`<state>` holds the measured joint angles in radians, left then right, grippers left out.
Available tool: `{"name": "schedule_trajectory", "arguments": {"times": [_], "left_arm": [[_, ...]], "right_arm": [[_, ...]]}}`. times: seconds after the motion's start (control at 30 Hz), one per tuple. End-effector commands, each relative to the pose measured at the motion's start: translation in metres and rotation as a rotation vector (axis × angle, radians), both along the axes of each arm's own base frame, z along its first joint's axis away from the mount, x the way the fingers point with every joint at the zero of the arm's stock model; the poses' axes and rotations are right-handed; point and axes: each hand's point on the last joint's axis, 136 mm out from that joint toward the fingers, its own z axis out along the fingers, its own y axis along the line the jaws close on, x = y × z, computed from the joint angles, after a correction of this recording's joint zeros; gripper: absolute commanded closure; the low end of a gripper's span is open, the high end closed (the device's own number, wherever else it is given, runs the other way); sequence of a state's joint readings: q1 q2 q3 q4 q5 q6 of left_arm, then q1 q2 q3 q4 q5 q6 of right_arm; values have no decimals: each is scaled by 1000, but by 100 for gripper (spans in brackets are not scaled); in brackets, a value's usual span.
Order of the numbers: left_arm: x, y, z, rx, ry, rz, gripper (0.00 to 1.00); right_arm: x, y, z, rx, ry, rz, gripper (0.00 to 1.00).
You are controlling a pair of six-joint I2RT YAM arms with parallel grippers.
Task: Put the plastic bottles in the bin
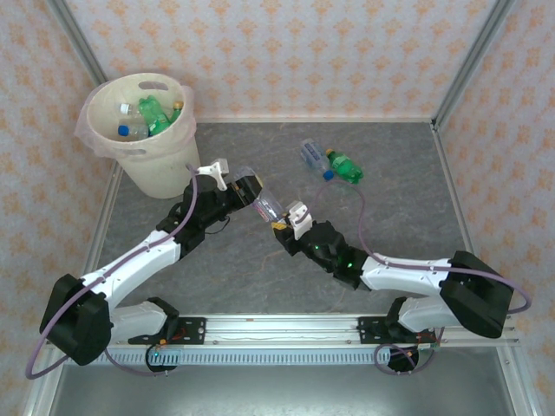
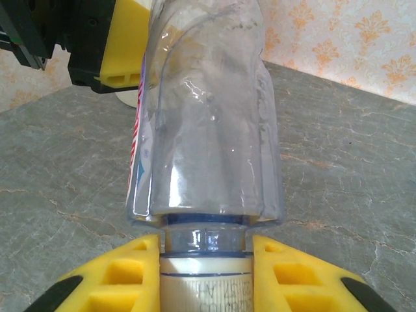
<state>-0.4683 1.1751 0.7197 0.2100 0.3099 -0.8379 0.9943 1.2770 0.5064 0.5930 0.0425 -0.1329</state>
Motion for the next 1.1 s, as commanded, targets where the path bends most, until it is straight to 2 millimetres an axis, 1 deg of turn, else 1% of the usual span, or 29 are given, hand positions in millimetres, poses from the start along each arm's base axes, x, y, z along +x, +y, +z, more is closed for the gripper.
{"name": "schedule_trajectory", "arguments": {"times": [0.0,0.03,0.07,0.2,0.27,0.33,0.37,0.4,0.47,0.6,0.7,0.83,1.0,1.07], "left_arm": [[1,-1,22,-23,-55,-18,43],[0,0,23,-24,-59,-17,44],[-1,0,25,-25,-62,-14,44],[-2,5,31,-14,-77,2,45],[-2,9,37,-3,-92,20,45],[-2,14,41,11,-104,45,45],[-1,18,43,23,-107,63,45],[-1,22,45,35,-112,83,45],[0,32,50,66,-123,131,45],[1,56,66,139,-156,237,45],[-2,78,83,206,-191,327,45],[-6,99,108,292,-237,408,45],[-9,125,138,469,-270,503,45],[-10,139,152,538,-288,556,45]], "right_arm": [[0,-2,24,71,-59,-14,71],[0,-2,24,73,-59,-14,69],[0,-2,25,75,-59,-15,65],[1,-6,28,95,-62,-35,35],[3,-11,30,105,-68,-66,16],[4,-17,33,119,-75,-87,1],[3,-19,36,134,-81,-92,0],[3,-21,35,138,-80,-99,0],[0,-28,46,173,-98,-110,0],[-3,-37,57,220,-112,-126,0],[-6,-42,63,253,-118,-126,0],[-11,-46,71,289,-121,-114,0],[-14,-48,78,315,-124,-107,0],[-15,-50,80,326,-123,-107,0]]}}
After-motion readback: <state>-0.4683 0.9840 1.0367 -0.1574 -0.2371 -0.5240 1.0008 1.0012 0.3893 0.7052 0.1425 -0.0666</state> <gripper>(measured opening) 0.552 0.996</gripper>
